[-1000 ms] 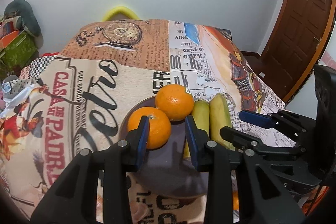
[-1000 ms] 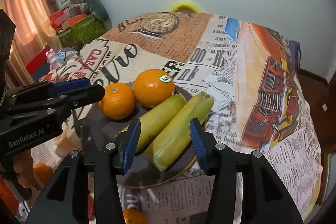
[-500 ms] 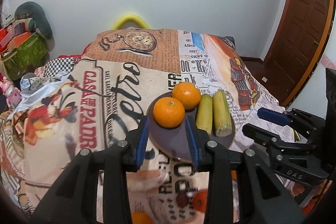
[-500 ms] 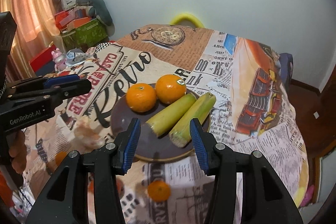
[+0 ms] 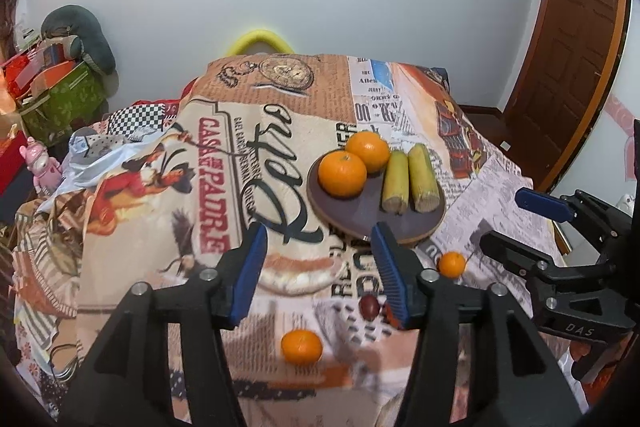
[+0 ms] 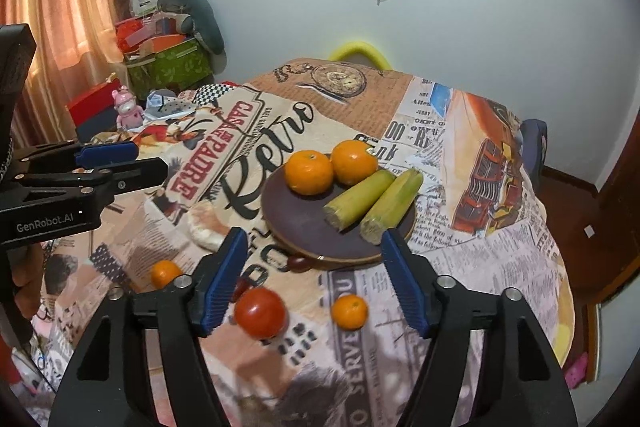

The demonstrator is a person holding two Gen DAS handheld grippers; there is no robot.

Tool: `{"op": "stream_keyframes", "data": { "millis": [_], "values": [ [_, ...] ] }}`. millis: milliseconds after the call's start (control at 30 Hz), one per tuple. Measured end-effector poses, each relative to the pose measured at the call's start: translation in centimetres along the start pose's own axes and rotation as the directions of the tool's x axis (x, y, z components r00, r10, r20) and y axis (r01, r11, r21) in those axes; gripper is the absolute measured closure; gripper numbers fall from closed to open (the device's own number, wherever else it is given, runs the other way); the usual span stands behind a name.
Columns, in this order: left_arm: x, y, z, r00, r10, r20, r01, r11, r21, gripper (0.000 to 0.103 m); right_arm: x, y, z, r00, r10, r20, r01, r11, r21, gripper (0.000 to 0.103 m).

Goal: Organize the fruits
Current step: 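Move both tools back toward the remaining fruit on the cloth, then grasp the red tomato with the right tool while the left tool grasps a mandarin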

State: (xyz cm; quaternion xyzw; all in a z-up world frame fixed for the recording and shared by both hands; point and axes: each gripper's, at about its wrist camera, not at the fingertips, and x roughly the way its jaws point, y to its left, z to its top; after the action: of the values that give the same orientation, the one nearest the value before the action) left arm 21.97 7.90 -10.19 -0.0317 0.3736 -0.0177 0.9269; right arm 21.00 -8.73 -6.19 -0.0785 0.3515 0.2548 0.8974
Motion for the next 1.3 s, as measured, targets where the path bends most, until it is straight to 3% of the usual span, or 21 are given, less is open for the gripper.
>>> {"op": "stream_keyframes", "data": {
  "millis": [333,733,1000,1133,1300],
  "values": [
    [0.9,1.6,-4.2,0.995,0.003,-0.102,-0.002,1.000,0.010,0.046,1.5,2.4,-2.6,0.997,0.023,-0.077,-0.023,1.000,-0.002,0.034],
    [4.5,2.3,-8.4,0.976,-0.043,-0.213,0.039,0.999,-0.025,0.046,5.3,3.3,-5.3,0.977,0.067,-0.201,-0.062,0.998,0.030,0.035],
    [6.4,2.2,-9.3,0.967,-0.078,-0.241,0.069,0.997,-0.045,0.062,7.0,3.0,-6.2,0.964,0.094,-0.248,-0.083,0.995,0.052,0.048],
    [7.0,2.0,-9.4,0.968,-0.070,-0.241,0.062,0.997,-0.040,0.064,7.6,3.2,-6.3,0.961,0.099,-0.258,-0.089,0.995,0.051,0.049],
    [7.4,2.1,-9.3,0.970,-0.072,-0.230,0.062,0.997,-0.051,0.066,7.9,3.1,-6.3,0.961,0.100,-0.259,-0.089,0.995,0.051,0.058]
  ]
}}
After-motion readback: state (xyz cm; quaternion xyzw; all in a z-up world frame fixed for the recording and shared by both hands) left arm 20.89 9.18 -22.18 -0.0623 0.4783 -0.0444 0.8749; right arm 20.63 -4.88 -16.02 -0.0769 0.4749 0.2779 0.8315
